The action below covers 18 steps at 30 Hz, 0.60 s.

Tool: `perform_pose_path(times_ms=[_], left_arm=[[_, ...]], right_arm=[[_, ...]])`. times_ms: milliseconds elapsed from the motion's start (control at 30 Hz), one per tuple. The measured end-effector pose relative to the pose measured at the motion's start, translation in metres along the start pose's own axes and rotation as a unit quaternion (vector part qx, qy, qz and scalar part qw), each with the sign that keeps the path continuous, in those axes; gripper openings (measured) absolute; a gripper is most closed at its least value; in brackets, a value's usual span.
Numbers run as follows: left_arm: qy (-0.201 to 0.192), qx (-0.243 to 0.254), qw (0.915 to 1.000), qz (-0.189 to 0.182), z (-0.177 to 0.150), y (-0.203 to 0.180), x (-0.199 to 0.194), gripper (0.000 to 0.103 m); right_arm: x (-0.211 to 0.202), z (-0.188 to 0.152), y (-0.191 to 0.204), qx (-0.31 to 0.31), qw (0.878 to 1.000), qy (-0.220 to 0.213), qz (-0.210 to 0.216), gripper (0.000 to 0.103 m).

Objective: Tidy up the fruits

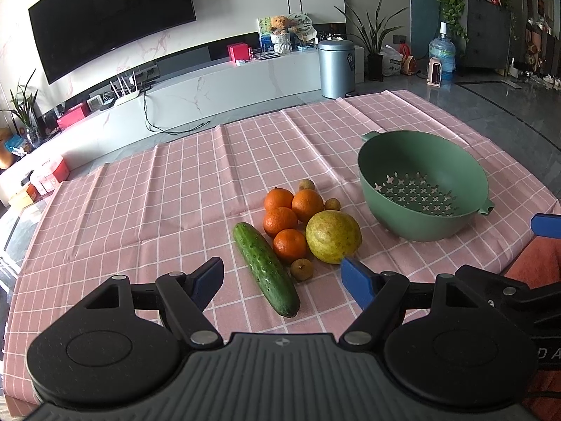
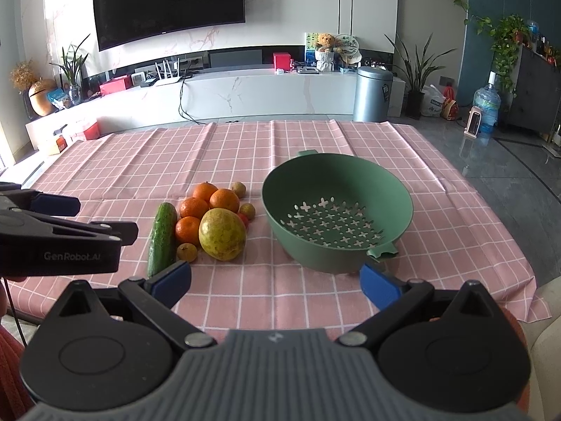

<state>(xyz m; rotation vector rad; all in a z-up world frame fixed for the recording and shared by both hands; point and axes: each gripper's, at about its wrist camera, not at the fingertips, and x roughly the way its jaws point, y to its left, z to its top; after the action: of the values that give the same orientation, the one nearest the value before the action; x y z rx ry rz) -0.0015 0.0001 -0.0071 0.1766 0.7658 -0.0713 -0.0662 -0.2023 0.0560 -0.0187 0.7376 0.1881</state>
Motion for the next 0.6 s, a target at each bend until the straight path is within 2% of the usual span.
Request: perform_pose_path(times_ms=[600], left_arm=[[0.000, -0.001, 1.0000, 0.001, 0.0014, 0.0009, -0.0027, 0.090]], right_arm=[[0.0012, -0.0014, -0.0003, 0.003, 1.000, 0.006, 0.001, 0.098]])
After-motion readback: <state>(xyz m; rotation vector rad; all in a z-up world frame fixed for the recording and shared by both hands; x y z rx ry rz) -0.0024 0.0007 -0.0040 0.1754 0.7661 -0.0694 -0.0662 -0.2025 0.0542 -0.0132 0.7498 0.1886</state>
